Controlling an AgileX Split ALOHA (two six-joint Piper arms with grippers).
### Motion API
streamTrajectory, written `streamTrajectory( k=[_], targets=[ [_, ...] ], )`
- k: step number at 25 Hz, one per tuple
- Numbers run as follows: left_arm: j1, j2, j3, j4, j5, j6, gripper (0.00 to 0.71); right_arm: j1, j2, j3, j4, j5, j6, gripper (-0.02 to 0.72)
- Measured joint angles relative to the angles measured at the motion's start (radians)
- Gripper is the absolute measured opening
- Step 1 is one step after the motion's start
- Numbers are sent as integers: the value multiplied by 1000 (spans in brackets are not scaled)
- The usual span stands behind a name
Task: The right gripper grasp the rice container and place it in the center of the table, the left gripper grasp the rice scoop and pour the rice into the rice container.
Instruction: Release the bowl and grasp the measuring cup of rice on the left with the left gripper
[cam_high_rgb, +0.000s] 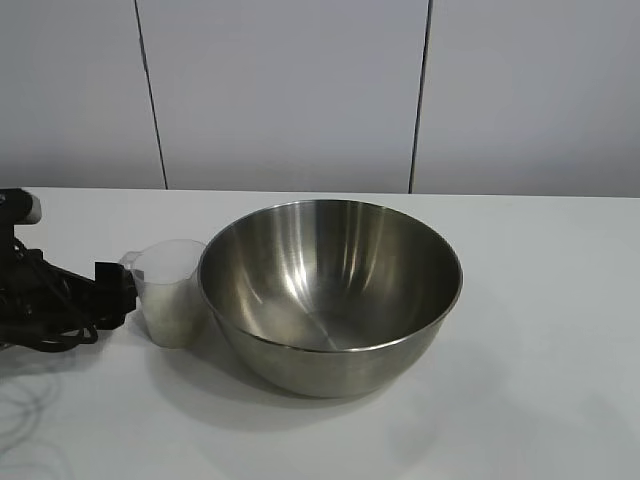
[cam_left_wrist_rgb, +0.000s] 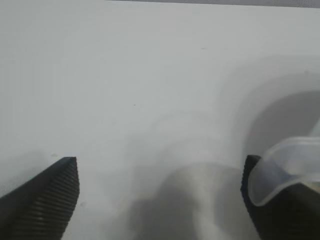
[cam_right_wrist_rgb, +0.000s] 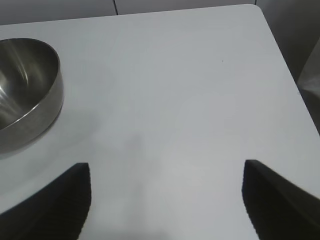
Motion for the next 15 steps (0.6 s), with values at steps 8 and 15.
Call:
streamTrajectory(
  k=[8, 15],
  targets=[
    [0, -9, -8, 6, 0, 84, 368, 0, 0, 0, 0, 0, 0, 567],
    [0, -11, -8, 7, 0, 101, 26, 0, 0, 0, 0, 0, 0, 567]
  ],
)
